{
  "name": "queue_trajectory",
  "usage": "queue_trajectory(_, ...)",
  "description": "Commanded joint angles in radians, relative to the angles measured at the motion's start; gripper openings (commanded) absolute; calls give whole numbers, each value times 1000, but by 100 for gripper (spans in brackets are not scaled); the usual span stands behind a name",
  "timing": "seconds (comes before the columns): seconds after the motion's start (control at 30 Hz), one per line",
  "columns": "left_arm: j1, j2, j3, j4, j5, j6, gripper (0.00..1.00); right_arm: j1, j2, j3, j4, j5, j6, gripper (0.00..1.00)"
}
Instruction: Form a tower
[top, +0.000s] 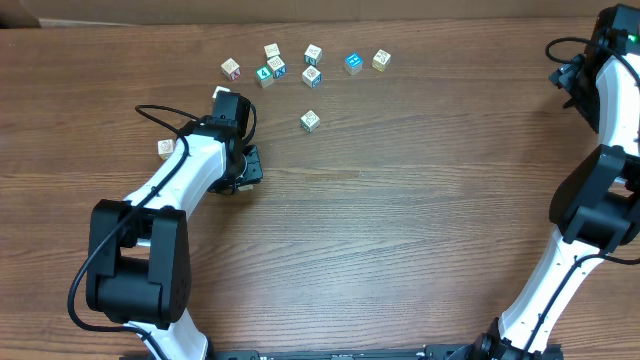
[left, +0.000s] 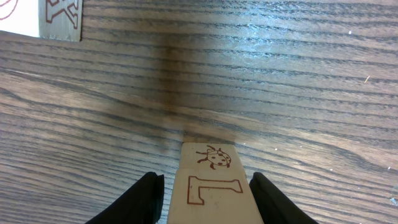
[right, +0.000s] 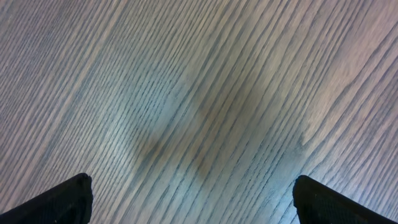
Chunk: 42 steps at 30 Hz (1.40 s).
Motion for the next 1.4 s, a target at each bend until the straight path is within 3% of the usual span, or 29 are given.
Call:
queue_trajectory(0.0, 1, 22, -10, 4, 12, 19, 42, 1, 7, 15, 6, 14, 0, 100)
queue_trajectory(0.2, 1, 22, -29, 27, 12, 19, 47, 1, 7, 15, 6, 14, 0, 100)
queue_trajectory(0.6, 1, 22, -37, 35, 12, 24, 29, 1, 7, 15, 6, 14, 0, 100)
queue_trajectory(0.77, 1, 22, -36, 33, 12, 124, 26, 1, 7, 15, 6, 13, 0, 100)
queue_trajectory(0.97, 1, 22, -37, 24, 12, 242, 27, 1, 7, 15, 6, 14, 0, 100)
queue_trajectory(1.23, 1, 22, -36, 10, 12, 248, 27, 1, 7, 15, 6, 14, 0, 100)
queue_trajectory(1.37, 1, 22, -37, 11, 13, 247, 32, 1, 7, 15, 6, 14, 0, 100)
